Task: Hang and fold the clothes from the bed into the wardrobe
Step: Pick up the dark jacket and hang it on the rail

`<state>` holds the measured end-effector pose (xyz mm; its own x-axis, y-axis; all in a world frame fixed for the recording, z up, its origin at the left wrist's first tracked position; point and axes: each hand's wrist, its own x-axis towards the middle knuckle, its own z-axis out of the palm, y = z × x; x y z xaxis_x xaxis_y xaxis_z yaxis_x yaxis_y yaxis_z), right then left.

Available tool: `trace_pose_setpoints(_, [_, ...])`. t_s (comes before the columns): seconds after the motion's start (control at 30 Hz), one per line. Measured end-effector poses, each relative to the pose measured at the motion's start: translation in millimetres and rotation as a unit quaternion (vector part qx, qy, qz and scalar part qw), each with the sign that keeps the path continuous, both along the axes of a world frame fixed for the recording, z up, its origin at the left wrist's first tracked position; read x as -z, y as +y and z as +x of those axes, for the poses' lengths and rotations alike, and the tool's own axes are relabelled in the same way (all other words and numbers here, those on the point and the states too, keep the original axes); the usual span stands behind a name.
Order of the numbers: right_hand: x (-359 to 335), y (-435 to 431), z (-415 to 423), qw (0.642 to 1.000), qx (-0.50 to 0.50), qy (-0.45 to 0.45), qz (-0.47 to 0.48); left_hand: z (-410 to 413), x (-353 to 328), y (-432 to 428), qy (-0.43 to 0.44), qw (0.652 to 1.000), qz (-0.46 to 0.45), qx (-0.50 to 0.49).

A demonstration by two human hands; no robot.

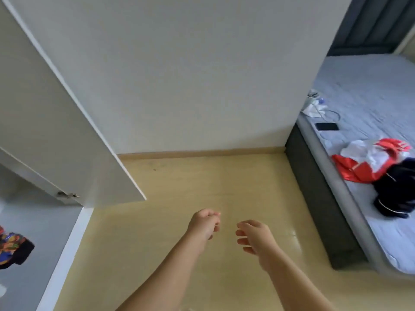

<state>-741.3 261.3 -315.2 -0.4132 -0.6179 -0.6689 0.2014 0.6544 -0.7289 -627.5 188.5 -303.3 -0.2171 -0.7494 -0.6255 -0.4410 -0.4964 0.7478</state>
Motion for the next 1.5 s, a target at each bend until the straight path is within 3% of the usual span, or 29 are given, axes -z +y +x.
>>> trace_pose_setpoints(0.27, [2,153,-170,0.980,0.200,0.018,-0.003,-200,5,111,0.030,0.987,0.020,0.159])
trace_pose_setpoints(0.53, [10,232,-261,0.941,0.337,-0.019,0.007,-330,4,172,0.012,0.958,0.027,0.285])
trace_pose_setpoints(0.83, [20,238,-411,0.916,0.402,-0.012,0.018,-501,13,162,0.009,0.934,0.024,0.355])
trace_pose_setpoints(1.1, [10,198,-563,0.919,0.393,0.012,0.028,-655,14,123,-0.007,0.920,0.014,0.392])
trace_pose_setpoints(1.3, [30,198,-621,0.908,0.417,-0.016,0.038,-719,30,115,-0.052,0.901,0.018,0.430])
trace_pose_setpoints(1.5, [62,196,-676,0.927,0.362,-0.054,0.080,-767,64,108,-0.101,0.917,0.037,0.385])
